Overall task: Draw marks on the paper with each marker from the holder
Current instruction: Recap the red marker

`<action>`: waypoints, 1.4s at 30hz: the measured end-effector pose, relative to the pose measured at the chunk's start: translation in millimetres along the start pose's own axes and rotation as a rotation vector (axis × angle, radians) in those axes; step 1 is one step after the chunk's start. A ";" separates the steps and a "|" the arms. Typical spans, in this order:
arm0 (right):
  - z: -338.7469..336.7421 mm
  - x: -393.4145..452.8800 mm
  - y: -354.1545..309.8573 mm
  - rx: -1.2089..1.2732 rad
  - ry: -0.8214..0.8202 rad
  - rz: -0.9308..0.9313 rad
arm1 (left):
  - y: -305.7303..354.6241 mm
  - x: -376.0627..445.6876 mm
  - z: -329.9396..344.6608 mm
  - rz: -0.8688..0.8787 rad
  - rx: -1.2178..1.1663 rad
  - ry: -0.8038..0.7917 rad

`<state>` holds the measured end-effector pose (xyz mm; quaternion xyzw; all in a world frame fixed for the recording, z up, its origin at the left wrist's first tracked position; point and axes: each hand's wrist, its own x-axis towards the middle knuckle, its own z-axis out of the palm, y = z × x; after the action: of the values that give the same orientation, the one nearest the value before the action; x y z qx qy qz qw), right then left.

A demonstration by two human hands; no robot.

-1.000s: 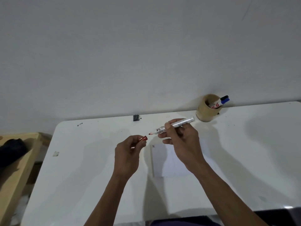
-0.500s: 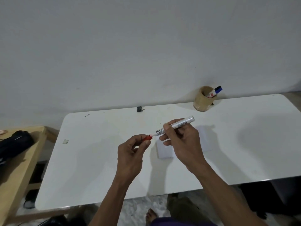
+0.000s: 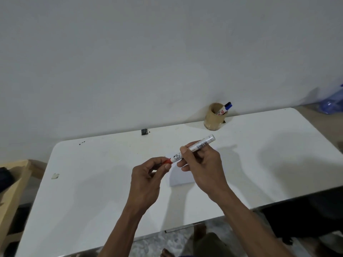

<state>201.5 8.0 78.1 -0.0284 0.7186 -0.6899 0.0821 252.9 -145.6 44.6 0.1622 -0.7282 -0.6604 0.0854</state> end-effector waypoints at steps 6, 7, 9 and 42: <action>-32.7 20.7 6.7 0.019 0.024 0.041 | 7.8 24.3 29.4 0.017 0.076 -0.100; -40.3 26.0 7.4 0.034 0.021 0.071 | 8.9 29.6 34.9 0.000 0.085 -0.122; -58.6 39.7 7.8 0.105 0.036 0.126 | 11.1 43.9 45.5 -0.014 0.116 -0.164; -174.8 279.6 46.4 -0.164 0.340 -0.229 | -16.3 216.1 255.9 -0.006 0.334 0.055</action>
<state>-98.0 139.6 15.9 0.0002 0.7679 -0.6289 -0.1218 -33.3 16.8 -19.9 0.1941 -0.8247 -0.5259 0.0750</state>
